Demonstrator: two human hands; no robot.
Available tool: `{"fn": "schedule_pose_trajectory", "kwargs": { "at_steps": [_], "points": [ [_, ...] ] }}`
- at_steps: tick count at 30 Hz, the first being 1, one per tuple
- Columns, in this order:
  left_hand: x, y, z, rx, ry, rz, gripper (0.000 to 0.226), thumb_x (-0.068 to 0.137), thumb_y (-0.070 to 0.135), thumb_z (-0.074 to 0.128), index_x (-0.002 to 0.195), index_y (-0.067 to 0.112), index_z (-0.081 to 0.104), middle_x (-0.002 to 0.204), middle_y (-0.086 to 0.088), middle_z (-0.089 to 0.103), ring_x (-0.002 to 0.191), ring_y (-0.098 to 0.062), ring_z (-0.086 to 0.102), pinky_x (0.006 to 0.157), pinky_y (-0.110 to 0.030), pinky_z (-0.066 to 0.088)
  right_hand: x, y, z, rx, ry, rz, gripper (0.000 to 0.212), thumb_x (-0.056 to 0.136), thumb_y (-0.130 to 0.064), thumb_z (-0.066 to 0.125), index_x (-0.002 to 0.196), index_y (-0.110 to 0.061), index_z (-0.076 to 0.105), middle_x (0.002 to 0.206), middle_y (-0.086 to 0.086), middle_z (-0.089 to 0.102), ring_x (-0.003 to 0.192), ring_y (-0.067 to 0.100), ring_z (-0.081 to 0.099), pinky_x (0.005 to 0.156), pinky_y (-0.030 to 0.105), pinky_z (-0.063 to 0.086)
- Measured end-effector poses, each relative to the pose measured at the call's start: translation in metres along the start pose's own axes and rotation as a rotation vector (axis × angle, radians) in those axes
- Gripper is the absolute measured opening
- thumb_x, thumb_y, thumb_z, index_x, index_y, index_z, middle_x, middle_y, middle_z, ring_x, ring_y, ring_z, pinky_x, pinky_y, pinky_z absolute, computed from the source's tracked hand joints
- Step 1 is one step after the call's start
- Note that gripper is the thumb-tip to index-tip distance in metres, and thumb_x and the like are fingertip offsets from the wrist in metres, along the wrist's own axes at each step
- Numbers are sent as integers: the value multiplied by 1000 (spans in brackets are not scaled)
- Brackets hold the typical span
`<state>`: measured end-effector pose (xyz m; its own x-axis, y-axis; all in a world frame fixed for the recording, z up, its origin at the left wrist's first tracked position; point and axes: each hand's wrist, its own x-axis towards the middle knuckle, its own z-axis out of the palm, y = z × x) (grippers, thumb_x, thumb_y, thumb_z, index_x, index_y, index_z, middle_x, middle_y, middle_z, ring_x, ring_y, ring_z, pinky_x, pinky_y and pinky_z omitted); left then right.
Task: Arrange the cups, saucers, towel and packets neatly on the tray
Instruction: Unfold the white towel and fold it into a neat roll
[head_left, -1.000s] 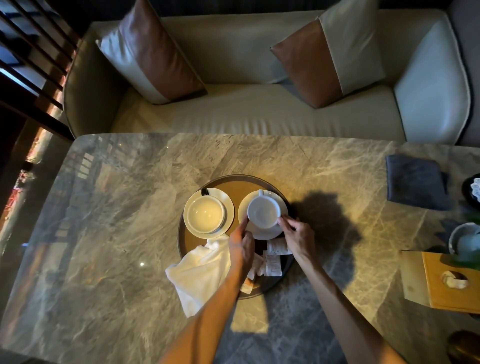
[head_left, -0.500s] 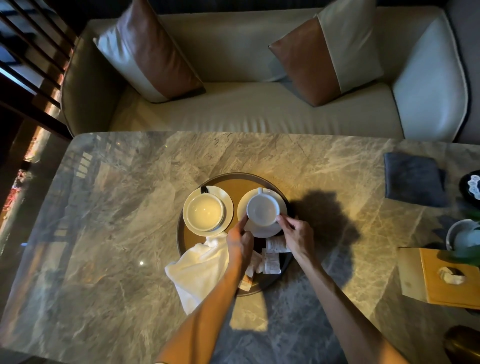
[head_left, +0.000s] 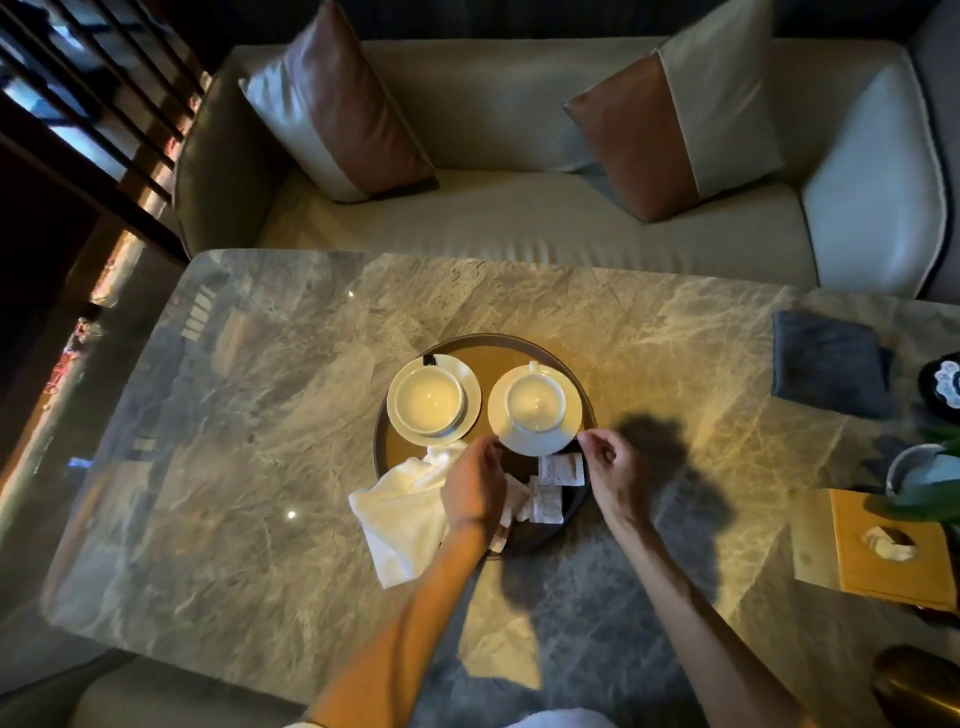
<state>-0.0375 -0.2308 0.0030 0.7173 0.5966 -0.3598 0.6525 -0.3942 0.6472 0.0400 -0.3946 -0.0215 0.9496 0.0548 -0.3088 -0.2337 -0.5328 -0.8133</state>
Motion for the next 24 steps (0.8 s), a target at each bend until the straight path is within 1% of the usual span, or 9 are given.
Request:
{"fn": "schedule_pose_trajectory", "kwargs": {
  "at_steps": [4,9,12,14,16,18,20,22,24],
  "points": [
    [-39,-40,-22,56,61,-143,22,98,32,46,102,33,67,102,4,72,101,-21,64,76,-28,35,-49,7,6,-16,-119,-21,21,94,-35,61,103,-18,69,100,-1,73,95,14,67,85,38,56],
    [-74,-83,-60,71,132,-207,22,99,31,44,100,34,65,87,11,65,89,-16,65,71,-26,37,-91,5,28,-90,-215,6,21,93,-35,63,100,-18,71,100,-2,72,93,15,66,82,38,55],
    [-76,-100,-84,95,137,-216,22,99,33,46,109,30,65,97,3,72,89,-21,68,72,-28,42,-106,-9,42,-143,-181,-26,20,92,-37,64,93,-18,71,90,-3,71,81,14,62,66,28,47],
    [-71,-108,-97,92,145,-204,22,99,32,48,113,26,64,106,1,72,94,-21,68,76,-30,48,-112,-22,52,-145,-186,-21,18,90,-35,65,90,-18,71,87,-4,71,78,15,61,63,27,46],
    [-64,-116,-109,77,124,-170,26,97,28,53,120,20,62,116,-4,69,104,-25,64,86,-36,50,-117,-33,64,-136,-191,-5,16,89,-32,65,87,-18,72,85,-2,71,79,19,62,65,31,50],
    [-53,-124,-119,78,59,-137,41,94,22,60,133,12,55,130,-12,60,119,-30,56,100,-40,44,-118,-44,78,-163,-191,39,17,90,-32,63,85,-18,71,86,1,72,80,24,62,65,32,49],
    [-41,-129,-127,114,-12,-114,53,92,21,64,141,7,48,139,-15,53,128,-32,48,107,-38,36,-117,-54,93,-197,-167,130,22,92,-35,61,94,-16,71,95,4,73,87,27,64,68,28,44],
    [-29,-132,-133,175,-76,-47,57,93,20,65,143,2,45,140,-19,52,130,-34,46,106,-37,33,-111,-62,107,-270,-143,247,36,92,-42,60,111,-13,68,109,6,71,97,27,64,75,28,42],
    [-17,-132,-137,179,-122,-33,57,93,21,64,143,2,43,139,-20,52,130,-34,46,104,-35,33,-107,-67,116,-269,-163,390,47,92,-46,59,121,-9,63,116,8,67,97,26,62,75,27,43]
  ]
}}
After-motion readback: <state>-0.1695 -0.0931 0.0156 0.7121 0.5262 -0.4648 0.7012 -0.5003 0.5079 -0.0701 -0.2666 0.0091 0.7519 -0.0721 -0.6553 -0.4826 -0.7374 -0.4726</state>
